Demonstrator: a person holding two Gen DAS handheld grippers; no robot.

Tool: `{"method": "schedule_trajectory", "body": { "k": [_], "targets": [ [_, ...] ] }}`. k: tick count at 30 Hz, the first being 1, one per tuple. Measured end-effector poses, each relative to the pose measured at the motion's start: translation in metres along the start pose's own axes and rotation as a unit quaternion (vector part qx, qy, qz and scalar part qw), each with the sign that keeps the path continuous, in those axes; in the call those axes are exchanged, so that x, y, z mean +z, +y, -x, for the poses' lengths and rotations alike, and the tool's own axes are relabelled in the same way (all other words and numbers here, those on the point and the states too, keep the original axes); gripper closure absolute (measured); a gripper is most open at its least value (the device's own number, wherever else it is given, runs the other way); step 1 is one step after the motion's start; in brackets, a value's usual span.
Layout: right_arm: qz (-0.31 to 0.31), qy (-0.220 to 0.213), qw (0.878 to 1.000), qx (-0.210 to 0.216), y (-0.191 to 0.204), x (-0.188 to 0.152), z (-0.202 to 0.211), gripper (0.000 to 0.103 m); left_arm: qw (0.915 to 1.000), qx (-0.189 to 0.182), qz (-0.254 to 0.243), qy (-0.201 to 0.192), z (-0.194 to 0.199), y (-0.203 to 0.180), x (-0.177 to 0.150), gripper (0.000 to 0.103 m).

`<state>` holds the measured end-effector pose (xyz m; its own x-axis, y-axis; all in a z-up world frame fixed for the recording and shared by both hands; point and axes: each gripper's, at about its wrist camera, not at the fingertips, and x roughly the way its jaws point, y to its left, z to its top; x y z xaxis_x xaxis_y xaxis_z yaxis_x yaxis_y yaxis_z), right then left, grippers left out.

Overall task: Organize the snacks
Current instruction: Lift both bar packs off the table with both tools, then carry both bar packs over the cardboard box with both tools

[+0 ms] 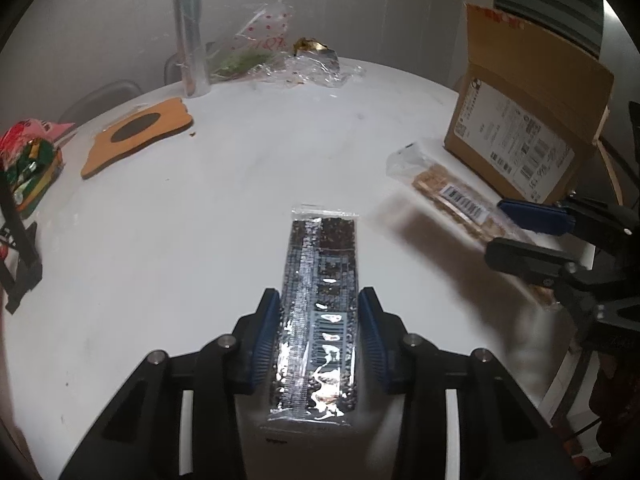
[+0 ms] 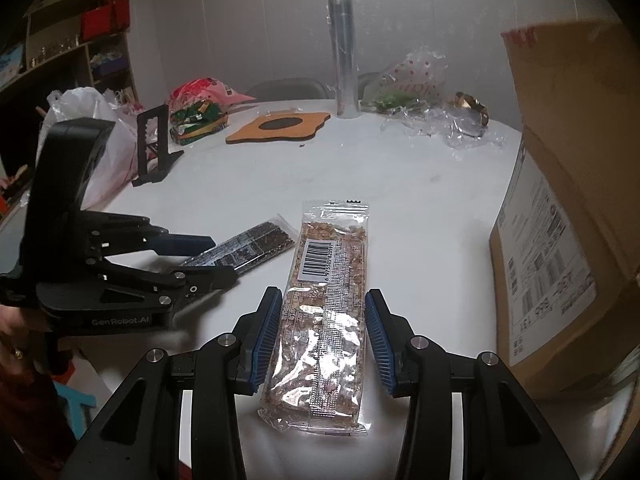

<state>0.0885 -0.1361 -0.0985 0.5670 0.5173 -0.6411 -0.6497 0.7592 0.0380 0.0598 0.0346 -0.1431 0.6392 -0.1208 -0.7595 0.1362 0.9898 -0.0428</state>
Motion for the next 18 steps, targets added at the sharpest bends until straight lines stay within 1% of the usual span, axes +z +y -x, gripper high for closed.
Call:
{"method": "schedule_trajectory", "body": {
  "k": [6, 11, 15, 18],
  "targets": [
    [0.014, -0.016, 0.999, 0.026, 0.013, 0.017, 0.018, 0.064, 0.9992, 0.003, 0.024, -0.031, 0.025, 0.011, 0.000, 0.065],
    [0.032, -0.040, 0.998, 0.045, 0.026, 0.043, 0.038, 0.064, 0.9973, 0.010, 0.032, -0.065, 0.050, 0.018, 0.009, 0.065],
    [0.041, -0.070, 0.996, 0.046, 0.027, 0.066, 0.066, 0.064, 0.9944, 0.013, 0.029, -0.101, 0.077, 0.017, 0.028, 0.065],
    [0.038, -0.095, 0.994, 0.042, 0.018, 0.082, 0.093, 0.064, 0.9917, 0.012, 0.010, -0.128, 0.096, 0.007, 0.050, 0.065]
  ]
}}
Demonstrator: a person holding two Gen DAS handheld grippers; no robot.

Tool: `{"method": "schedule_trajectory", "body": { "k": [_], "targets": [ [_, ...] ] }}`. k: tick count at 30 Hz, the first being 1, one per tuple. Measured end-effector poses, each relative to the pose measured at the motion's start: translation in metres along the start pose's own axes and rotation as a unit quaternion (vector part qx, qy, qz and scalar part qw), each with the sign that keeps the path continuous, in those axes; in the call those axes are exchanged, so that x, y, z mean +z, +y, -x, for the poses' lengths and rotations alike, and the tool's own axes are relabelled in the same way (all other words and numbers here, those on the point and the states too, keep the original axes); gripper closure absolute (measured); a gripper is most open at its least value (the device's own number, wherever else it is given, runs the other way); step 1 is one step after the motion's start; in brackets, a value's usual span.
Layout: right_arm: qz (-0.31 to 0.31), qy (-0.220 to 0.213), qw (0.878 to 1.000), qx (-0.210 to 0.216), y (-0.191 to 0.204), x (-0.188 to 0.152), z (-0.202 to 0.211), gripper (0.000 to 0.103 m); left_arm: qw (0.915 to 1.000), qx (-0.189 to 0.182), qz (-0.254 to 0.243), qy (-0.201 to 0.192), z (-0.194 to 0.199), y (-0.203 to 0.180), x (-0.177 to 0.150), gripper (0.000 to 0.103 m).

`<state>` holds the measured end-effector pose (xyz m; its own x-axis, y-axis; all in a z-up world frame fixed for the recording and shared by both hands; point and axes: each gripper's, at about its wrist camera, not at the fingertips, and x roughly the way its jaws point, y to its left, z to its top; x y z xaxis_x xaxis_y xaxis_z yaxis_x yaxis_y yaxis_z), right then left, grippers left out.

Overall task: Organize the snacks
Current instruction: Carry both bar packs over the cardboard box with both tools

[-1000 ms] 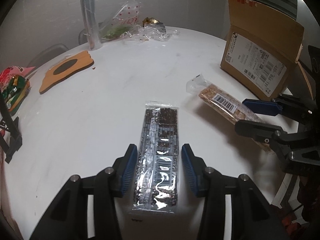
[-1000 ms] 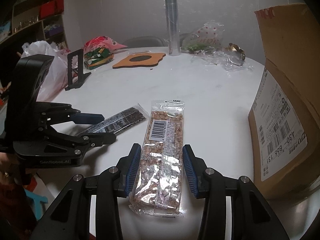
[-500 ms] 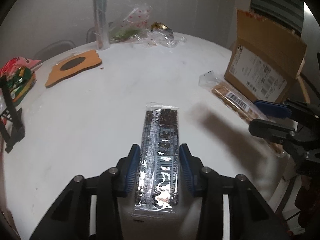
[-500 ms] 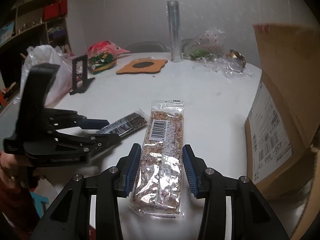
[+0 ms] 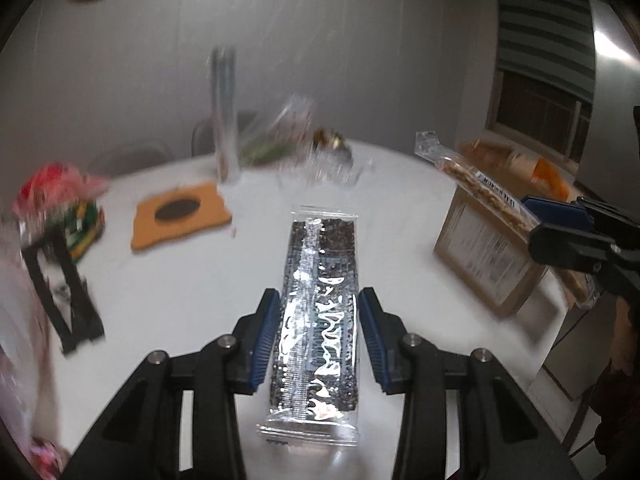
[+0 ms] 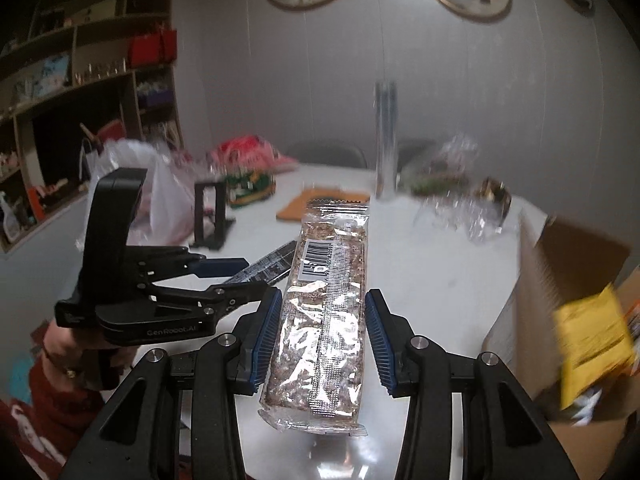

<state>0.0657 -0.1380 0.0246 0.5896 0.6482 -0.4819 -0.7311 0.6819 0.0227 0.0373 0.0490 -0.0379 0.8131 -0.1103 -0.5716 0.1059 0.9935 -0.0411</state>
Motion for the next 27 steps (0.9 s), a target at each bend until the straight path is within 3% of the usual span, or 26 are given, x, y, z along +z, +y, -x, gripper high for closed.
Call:
{"method": "schedule_trajectory", "body": {
  "k": [6, 10, 14, 20, 27],
  "targets": [
    [-0.017, -0.025, 0.997, -0.067, -0.046, 0.015, 0.042, 0.064, 0.9978, -0.031, -0.038, -0.045, 0.014, -0.038, 0.056, 0.065],
    [-0.039, -0.017, 0.991, -0.129, -0.088, 0.012, 0.059, 0.064, 0.9937, -0.066, -0.059, -0.068, 0.014, -0.072, 0.091, 0.065],
    [-0.060, 0.000, 0.986, -0.155, -0.120, 0.002, 0.058, 0.064, 0.9879, -0.103, -0.089, -0.075, 0.005, -0.116, 0.120, 0.065],
    [-0.054, 0.049, 0.984, -0.162, -0.145, -0.012, 0.035, 0.064, 0.9744, -0.158, -0.157, -0.031, -0.033, -0.190, 0.139, 0.065],
    [-0.044, 0.079, 0.982, -0.164, -0.162, -0.022, 0.021, 0.064, 0.9680, -0.164, -0.186, 0.037, -0.082, -0.222, 0.139, 0.065]
  ]
}}
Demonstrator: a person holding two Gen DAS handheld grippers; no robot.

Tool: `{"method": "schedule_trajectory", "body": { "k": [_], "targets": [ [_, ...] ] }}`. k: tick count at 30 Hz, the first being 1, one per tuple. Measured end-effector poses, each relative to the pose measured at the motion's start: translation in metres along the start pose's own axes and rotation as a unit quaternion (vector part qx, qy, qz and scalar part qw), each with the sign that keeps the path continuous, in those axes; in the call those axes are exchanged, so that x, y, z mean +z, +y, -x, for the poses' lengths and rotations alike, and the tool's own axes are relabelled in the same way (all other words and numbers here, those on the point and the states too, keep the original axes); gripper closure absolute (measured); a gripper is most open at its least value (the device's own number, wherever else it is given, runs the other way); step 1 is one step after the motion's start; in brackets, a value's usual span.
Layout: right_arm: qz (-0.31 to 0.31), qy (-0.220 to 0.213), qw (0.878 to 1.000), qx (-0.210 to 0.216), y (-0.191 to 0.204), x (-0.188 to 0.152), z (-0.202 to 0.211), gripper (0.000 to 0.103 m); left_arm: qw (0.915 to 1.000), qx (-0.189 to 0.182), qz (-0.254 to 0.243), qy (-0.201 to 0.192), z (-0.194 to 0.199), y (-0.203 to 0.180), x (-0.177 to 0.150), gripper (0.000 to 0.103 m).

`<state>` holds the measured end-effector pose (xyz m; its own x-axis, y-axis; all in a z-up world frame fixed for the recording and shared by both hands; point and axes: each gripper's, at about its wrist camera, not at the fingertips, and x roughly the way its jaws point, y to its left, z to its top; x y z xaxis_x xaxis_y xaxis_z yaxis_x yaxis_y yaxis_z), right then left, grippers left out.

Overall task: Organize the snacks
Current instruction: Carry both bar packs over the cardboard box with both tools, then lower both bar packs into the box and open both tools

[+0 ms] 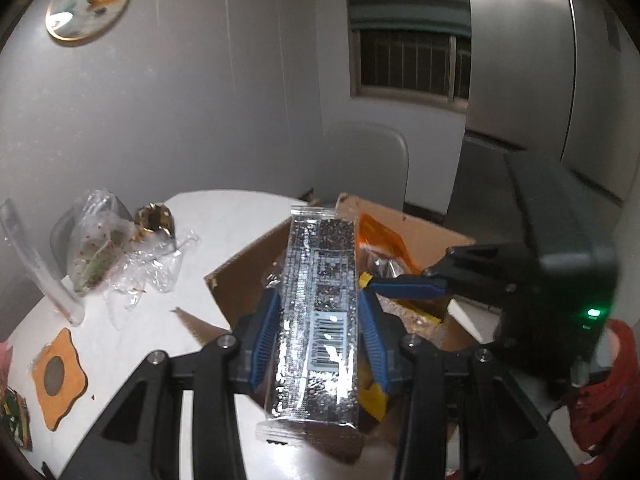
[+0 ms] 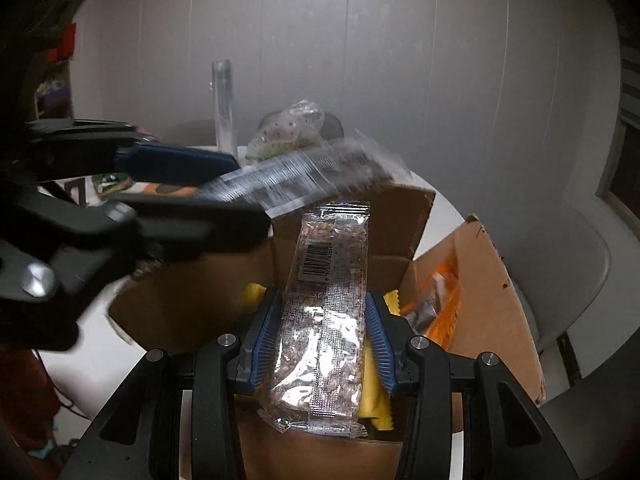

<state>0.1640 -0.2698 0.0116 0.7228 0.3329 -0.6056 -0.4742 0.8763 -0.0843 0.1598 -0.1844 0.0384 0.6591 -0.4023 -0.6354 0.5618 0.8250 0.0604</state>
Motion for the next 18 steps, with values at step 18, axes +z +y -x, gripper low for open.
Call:
{"method": "schedule_trajectory", "body": {
  "k": [18],
  "targets": [
    [0.005, 0.034, 0.999, 0.023, -0.012, -0.002, -0.013, 0.059, 0.9905, -0.008, -0.037, 0.132, -0.065, -0.011, 0.007, 0.065]
  ]
}}
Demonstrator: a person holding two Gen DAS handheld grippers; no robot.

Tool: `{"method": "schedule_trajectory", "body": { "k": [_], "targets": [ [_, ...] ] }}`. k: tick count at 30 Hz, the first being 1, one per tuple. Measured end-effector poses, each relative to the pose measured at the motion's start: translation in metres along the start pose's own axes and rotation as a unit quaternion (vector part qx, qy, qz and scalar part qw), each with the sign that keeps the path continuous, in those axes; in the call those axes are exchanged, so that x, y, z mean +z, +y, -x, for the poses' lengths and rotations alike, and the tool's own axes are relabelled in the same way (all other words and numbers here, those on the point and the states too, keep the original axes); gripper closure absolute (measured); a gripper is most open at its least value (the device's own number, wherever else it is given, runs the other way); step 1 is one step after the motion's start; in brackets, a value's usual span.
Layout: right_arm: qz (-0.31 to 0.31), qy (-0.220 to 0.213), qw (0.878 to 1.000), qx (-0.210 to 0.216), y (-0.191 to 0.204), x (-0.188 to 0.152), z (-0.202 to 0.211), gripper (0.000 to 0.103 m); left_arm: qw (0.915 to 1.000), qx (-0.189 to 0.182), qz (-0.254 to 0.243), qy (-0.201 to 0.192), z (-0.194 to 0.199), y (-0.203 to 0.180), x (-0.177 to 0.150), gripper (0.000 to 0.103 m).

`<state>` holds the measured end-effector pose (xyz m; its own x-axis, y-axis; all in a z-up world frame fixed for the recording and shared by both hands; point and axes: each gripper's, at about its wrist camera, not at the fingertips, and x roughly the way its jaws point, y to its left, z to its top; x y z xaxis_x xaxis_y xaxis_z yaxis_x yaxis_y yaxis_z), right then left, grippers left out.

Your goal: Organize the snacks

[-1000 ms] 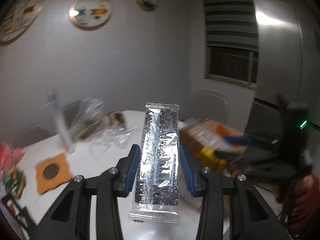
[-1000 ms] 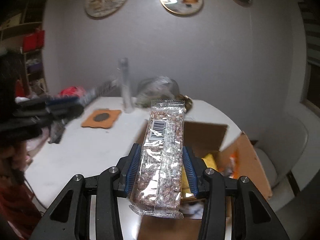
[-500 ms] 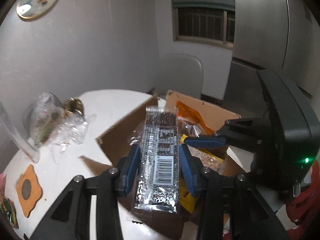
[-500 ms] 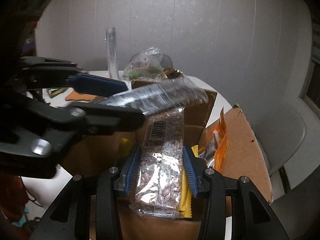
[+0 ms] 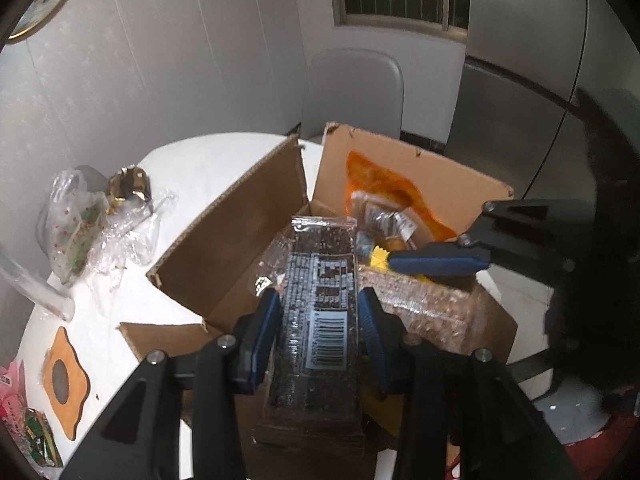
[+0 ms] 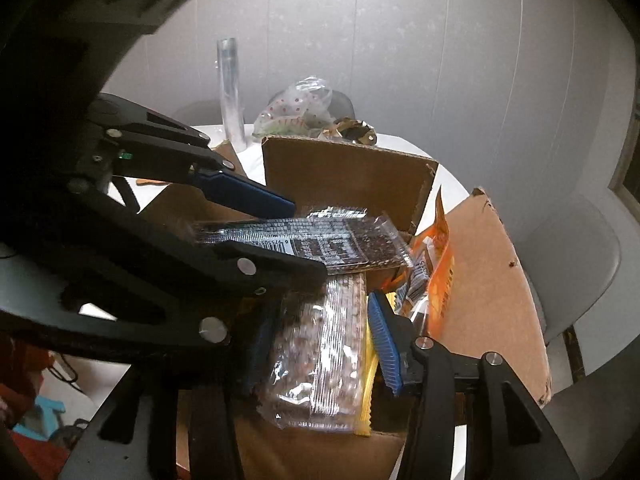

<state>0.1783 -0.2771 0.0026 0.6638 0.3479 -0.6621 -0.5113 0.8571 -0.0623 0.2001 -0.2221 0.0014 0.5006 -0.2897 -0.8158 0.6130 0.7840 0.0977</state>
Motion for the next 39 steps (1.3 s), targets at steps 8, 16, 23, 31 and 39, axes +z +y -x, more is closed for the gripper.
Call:
{"method": "schedule_trajectory", "body": {
  "k": [8, 16, 23, 31, 39],
  "targets": [
    [-0.003, 0.010, 1.000, 0.002, -0.001, -0.005, 0.007, 0.055, 1.0000, 0.005, 0.002, 0.008, -0.001, 0.003, 0.000, 0.057],
    [0.002, 0.006, 1.000, 0.001, 0.002, -0.011, 0.024, 0.048, 0.9997, 0.018, 0.003, -0.018, 0.015, 0.003, -0.004, 0.038],
    [0.009, 0.002, 1.000, -0.004, 0.008, -0.008, 0.035, 0.047, 0.9978, 0.026, 0.016, -0.060, 0.047, 0.002, -0.015, 0.027],
    [0.014, -0.018, 1.000, -0.013, 0.014, 0.000, 0.051, 0.043, 0.9876, 0.057, 0.051, -0.137, 0.096, 0.007, -0.040, 0.015],
    [0.022, -0.053, 0.998, -0.008, 0.021, 0.006, 0.070, 0.040, 0.9650, 0.133, 0.108, -0.199, 0.132, 0.013, -0.073, 0.007]
  ]
}}
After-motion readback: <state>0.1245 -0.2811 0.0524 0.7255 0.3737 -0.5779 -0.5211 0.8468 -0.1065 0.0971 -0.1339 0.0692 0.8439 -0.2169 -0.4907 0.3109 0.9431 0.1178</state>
